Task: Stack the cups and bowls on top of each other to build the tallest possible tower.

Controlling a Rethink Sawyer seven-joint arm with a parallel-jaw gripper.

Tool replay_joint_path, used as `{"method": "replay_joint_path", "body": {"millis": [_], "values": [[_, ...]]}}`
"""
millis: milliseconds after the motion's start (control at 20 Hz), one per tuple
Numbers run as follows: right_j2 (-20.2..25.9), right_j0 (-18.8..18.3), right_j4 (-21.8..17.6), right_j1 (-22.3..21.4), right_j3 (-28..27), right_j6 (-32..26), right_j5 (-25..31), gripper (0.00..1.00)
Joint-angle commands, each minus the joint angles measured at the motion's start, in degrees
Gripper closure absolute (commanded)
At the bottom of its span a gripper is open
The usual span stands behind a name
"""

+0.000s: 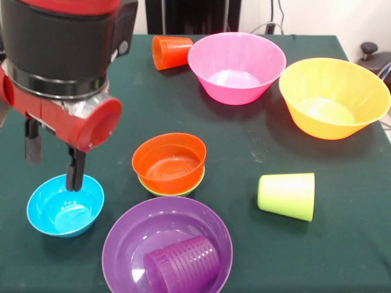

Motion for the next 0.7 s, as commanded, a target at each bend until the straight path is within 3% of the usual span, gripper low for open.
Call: {"method": "replay_joint_path", "body": {"millis": [50, 700], "values": [[6.73, 0.54, -1.77, 2.38, 1.06, -14.92, -0.52, 0.00], [8.27, 0.59, -2.02, 2.19, 6.61, -13.46, -7.63, 0.00]]}}
